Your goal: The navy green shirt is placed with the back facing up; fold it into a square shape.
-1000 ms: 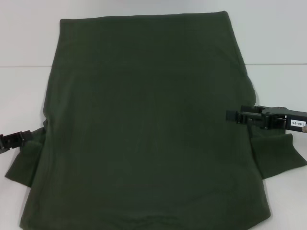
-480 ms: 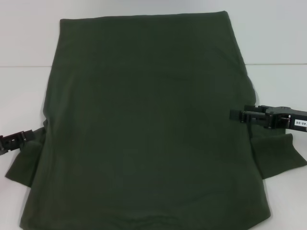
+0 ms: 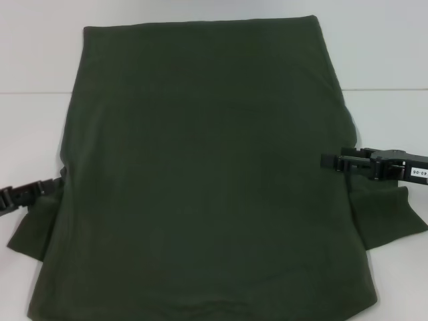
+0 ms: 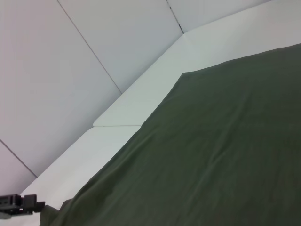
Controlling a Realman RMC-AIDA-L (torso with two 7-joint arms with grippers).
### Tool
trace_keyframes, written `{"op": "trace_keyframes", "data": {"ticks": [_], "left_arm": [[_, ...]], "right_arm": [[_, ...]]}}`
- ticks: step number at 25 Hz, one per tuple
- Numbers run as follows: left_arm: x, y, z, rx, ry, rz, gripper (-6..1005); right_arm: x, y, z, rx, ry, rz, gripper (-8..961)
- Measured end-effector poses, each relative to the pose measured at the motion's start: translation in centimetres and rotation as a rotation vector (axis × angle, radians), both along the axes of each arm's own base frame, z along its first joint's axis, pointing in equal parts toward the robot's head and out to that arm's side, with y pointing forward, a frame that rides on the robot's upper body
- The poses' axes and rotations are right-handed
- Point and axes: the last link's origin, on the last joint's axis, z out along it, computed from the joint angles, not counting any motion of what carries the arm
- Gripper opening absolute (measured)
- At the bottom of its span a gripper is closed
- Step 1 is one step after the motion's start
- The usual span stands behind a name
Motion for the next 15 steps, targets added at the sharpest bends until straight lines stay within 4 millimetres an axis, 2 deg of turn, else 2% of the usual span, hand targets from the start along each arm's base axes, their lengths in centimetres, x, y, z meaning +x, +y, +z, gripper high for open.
{"op": "trace_keyframes", "data": {"ticks": [10,15], "left_arm": [[-0.6,-0.9,-0.8,-0.009,-0.013,0.028,733],[-0.4,-0.3,-1.2,-0.005,0.003,0.027,733]], "right_arm": [[0.1,-0.2,0.0,-0.002,0.003,-0.003,836],[0.2,-0.2,0.0,-0.002,0.003,-0.005,835]]}}
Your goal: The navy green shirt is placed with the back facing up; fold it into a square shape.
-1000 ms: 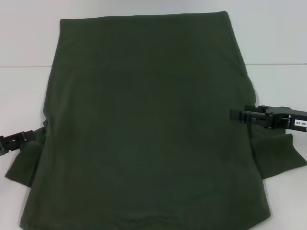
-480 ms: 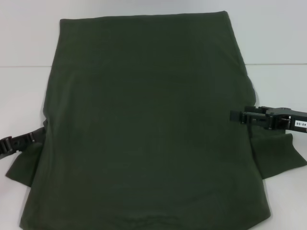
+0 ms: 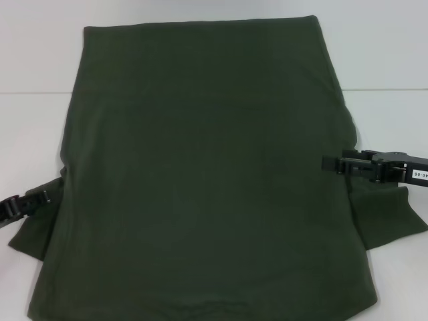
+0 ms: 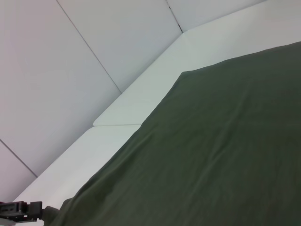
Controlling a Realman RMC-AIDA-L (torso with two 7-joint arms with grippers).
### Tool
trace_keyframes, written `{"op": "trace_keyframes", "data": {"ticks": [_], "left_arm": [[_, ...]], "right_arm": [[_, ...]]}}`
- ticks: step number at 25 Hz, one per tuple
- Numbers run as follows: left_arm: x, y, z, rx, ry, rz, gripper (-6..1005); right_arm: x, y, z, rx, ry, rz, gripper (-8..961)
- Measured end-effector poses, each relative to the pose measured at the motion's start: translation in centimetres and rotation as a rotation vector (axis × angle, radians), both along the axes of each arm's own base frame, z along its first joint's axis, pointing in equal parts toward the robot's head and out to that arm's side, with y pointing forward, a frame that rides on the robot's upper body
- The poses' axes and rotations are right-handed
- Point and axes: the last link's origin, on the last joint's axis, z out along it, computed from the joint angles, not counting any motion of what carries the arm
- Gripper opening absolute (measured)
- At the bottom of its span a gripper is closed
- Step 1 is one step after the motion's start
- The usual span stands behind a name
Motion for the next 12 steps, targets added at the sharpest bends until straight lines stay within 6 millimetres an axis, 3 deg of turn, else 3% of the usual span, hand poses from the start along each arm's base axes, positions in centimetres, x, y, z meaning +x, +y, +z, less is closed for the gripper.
{"op": "trace_keyframes", "data": {"ticks": [6,12], "left_arm": [[0.26,0.7,-0.64,-0.012,0.008,0.003,735],[-0.01,0.86,-0.48,0.003,0.028,0.022,654]], "right_arm": [[0.14,-0.1,0.01,0.001,0.0,-0.004,835],[0.33,-0.27,0.07,0.002,0.004,-0.01,836]]}}
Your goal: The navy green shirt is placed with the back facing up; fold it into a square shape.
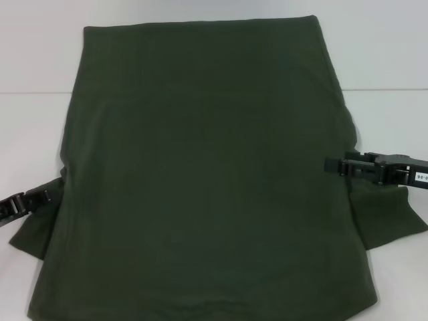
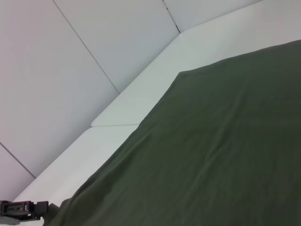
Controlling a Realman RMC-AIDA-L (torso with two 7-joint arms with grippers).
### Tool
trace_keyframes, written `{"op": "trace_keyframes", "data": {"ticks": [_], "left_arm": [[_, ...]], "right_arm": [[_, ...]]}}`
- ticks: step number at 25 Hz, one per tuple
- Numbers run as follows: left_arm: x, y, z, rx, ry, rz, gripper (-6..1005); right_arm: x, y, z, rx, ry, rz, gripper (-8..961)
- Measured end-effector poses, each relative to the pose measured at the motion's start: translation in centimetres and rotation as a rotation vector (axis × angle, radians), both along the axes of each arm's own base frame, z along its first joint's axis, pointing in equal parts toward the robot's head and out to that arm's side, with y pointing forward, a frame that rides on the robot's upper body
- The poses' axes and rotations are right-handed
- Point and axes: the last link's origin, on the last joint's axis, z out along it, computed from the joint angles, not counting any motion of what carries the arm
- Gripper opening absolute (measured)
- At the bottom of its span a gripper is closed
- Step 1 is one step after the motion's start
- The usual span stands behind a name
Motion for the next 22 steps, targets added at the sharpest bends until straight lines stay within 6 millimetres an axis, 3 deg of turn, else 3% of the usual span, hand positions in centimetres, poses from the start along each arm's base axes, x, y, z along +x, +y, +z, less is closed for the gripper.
{"op": "trace_keyframes", "data": {"ticks": [5,11,16,22], "left_arm": [[-0.17,-0.02,0.02,0.005,0.008,0.008,586],[-0.18,-0.11,-0.1,-0.001,0.013,0.007,377],[-0.27,-0.25,0.05,0.001,0.016,0.008,146],[-0.49,-0.37,0.48,0.006,0.02,0.011,-2]], "right_arm": [[0.13,-0.14,0.03,-0.002,0.004,-0.006,836],[0.22,-0.09,0.22,0.0,0.003,-0.009,836],[0.22,-0.09,0.23,0.0,0.004,-0.011,836],[0.21,-0.09,0.23,-0.001,0.005,-0.012,836]]}}
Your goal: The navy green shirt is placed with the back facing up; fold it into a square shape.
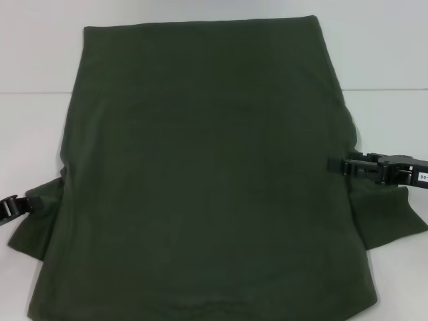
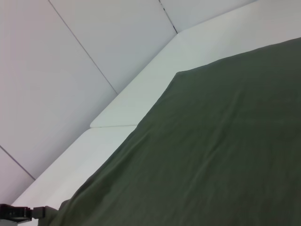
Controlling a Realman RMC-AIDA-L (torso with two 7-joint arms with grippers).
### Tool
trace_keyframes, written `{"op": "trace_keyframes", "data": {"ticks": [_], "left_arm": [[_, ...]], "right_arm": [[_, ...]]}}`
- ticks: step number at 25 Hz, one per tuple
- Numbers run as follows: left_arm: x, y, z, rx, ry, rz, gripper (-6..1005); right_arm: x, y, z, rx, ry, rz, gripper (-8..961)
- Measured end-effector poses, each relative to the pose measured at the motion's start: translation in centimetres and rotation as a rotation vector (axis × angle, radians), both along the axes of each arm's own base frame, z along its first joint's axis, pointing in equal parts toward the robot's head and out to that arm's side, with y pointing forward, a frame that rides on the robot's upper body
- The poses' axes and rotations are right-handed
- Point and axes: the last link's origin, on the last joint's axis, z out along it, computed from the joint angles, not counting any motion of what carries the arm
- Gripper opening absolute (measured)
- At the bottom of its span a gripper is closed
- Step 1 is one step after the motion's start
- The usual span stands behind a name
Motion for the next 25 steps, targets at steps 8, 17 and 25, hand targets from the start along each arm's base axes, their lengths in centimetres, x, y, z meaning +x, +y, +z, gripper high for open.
{"op": "trace_keyframes", "data": {"ticks": [8,17,25], "left_arm": [[-0.3,0.0,1.0,0.002,0.008,0.007,0],[-1.2,0.1,3.1,0.002,0.078,0.088,1],[-2.0,0.4,4.9,0.001,0.14,0.159,1]], "right_arm": [[-0.1,0.1,0.0,-0.002,0.002,0.004,835],[0.0,0.1,0.0,-0.002,0.007,-0.009,835],[0.0,0.0,0.0,-0.002,0.006,-0.009,836]]}}
